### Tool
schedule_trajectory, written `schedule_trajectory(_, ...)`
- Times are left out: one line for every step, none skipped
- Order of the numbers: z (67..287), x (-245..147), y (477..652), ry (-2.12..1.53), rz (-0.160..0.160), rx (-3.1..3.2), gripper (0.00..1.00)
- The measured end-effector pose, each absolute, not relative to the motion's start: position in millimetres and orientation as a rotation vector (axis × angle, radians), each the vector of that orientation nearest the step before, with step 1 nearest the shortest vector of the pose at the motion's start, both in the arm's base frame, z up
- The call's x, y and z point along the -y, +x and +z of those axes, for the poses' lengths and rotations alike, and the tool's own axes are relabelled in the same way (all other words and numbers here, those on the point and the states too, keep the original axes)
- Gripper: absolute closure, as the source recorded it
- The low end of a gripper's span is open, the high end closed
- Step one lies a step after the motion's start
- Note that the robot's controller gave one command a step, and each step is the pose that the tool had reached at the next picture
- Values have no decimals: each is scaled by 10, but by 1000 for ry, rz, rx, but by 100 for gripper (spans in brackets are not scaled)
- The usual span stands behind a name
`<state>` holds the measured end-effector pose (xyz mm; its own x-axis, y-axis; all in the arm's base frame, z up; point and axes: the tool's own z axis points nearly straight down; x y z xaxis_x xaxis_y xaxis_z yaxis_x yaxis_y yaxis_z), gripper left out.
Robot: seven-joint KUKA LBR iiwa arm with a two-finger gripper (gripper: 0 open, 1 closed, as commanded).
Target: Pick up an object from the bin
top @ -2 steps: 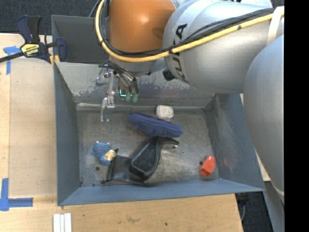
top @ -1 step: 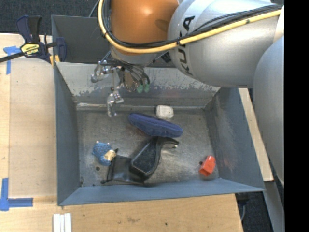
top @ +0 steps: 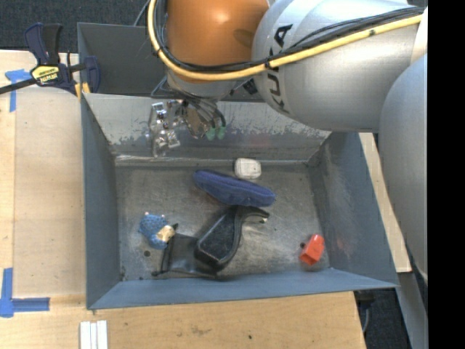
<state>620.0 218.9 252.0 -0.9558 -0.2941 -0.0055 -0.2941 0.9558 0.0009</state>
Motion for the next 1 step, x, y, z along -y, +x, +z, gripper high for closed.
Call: schedule_trajectory(1478, -2034, 6082, -401, -1, -3122, 100)
